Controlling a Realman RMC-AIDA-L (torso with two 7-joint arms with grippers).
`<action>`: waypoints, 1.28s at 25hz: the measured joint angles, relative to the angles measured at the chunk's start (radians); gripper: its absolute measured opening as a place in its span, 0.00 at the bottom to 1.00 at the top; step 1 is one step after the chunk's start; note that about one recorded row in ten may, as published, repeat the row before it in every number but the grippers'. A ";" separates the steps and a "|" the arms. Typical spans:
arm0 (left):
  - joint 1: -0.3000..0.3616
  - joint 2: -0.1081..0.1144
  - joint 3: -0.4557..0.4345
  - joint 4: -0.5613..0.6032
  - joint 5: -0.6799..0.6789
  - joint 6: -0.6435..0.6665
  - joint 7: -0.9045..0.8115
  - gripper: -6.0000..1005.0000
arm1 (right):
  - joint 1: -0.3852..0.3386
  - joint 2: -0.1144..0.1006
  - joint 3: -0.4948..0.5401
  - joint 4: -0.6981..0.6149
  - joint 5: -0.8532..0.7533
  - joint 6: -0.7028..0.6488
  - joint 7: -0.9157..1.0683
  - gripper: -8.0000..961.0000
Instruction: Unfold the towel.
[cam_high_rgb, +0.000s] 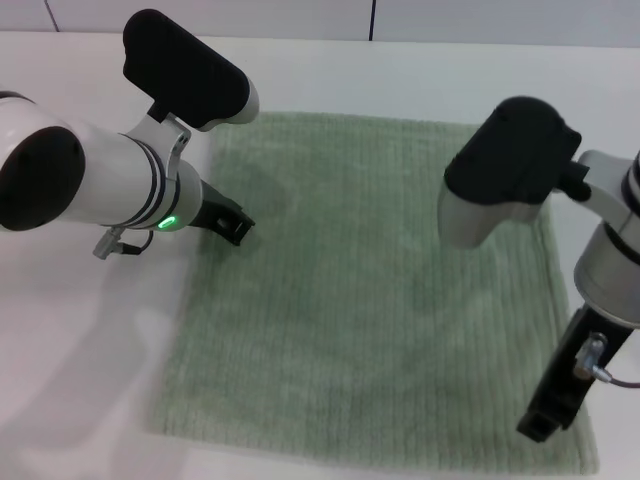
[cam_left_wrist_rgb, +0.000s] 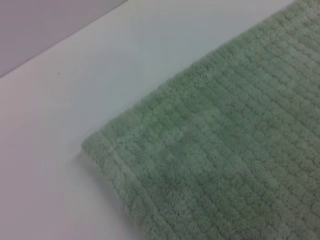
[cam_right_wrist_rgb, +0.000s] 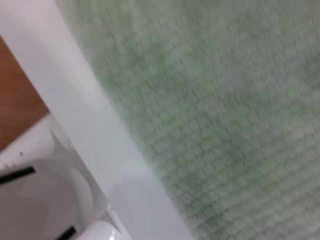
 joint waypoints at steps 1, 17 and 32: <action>-0.001 0.000 0.000 0.000 0.000 0.002 0.002 0.00 | 0.002 -0.001 0.025 -0.010 0.022 0.000 0.000 0.36; 0.119 0.005 -0.109 -0.043 0.035 0.532 0.053 0.03 | -0.364 -0.003 0.070 -0.098 0.016 0.910 -0.316 0.39; 0.280 -0.002 -0.106 0.587 -0.024 1.998 -0.096 0.14 | -0.566 -0.009 -0.375 0.231 0.678 2.264 -1.075 0.39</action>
